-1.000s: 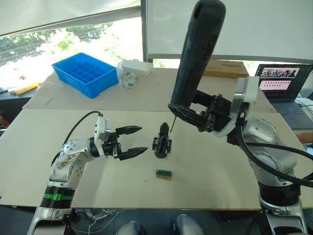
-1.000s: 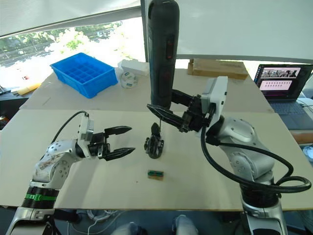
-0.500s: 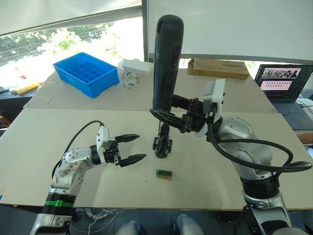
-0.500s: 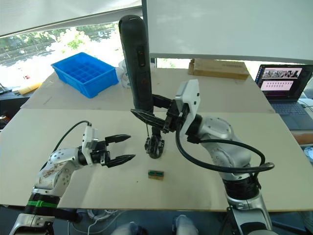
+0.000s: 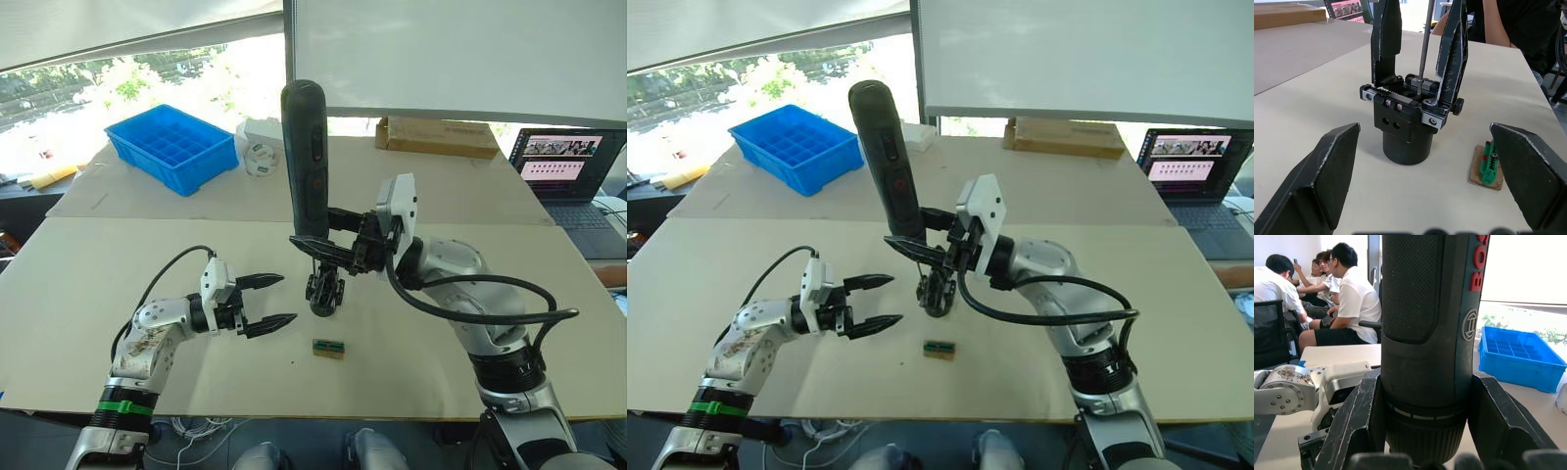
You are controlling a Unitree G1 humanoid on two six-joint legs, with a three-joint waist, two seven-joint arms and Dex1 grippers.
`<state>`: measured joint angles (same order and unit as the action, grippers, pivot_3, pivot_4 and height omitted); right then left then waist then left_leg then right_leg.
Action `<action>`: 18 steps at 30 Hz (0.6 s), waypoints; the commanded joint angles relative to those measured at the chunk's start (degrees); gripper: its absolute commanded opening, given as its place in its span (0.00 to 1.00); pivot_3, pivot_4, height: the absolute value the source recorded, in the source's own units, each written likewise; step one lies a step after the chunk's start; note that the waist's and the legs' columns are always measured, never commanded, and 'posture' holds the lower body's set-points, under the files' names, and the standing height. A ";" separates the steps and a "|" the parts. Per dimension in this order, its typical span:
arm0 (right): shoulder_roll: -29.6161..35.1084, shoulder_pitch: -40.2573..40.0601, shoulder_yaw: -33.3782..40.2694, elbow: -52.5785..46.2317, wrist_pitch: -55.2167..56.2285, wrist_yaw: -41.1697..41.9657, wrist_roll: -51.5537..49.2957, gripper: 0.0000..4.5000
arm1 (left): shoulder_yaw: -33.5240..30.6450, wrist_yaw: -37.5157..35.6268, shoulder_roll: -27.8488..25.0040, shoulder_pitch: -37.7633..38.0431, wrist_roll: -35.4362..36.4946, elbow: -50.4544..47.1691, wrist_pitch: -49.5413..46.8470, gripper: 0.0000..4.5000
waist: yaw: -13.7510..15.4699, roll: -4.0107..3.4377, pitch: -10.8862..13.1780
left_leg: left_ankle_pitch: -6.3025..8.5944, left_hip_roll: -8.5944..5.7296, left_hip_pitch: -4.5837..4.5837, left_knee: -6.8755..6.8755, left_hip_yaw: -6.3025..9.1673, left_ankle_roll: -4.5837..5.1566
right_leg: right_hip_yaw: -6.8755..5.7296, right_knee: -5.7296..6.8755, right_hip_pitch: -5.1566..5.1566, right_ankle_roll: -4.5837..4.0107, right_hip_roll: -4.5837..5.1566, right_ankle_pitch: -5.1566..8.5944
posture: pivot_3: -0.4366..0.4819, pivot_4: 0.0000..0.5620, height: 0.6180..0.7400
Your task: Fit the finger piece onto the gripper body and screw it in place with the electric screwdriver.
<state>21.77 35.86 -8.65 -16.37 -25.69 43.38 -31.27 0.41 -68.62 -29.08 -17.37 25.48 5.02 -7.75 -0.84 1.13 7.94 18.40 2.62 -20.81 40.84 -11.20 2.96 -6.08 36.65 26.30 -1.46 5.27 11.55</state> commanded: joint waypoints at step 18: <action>-0.84 0.50 2.24 -3.43 -0.86 0.85 -1.30 0.42 | 0.81 0.47 0.20 -1.12 -0.50 -1.34 0.15 1.00 | 0.00 0.00 0.00 | 0.00 0.00 -0.01 0.00 0.01 0.00 | -0.01 0.00 0.01 0.00 0.01 0.00 | 0.48 0.27 1.00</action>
<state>21.09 35.66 -8.56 -16.39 -26.90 43.86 -30.65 1.24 -68.20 -28.91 -17.50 24.80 5.09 -7.81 -0.85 1.13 7.94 18.40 2.62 -20.82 40.84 -11.19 2.96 -6.09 36.65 26.31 -1.46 5.28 11.55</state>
